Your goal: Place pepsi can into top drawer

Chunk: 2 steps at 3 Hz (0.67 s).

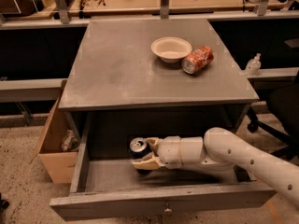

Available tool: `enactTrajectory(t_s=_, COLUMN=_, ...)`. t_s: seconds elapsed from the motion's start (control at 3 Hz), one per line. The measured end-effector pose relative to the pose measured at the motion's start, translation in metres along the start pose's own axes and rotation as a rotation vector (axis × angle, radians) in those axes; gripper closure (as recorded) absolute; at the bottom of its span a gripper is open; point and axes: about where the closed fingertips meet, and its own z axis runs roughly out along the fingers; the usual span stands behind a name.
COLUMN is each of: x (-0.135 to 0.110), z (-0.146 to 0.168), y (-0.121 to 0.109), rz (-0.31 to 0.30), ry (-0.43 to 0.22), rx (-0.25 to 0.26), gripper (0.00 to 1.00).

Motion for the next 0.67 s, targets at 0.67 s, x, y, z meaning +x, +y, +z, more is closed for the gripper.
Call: enactTrajectory(t_s=0.67, x=0.0058, z=0.0042, y=-0.0014, rz=0.016, ry=-0.012, rx=-0.003, gripper=0.04)
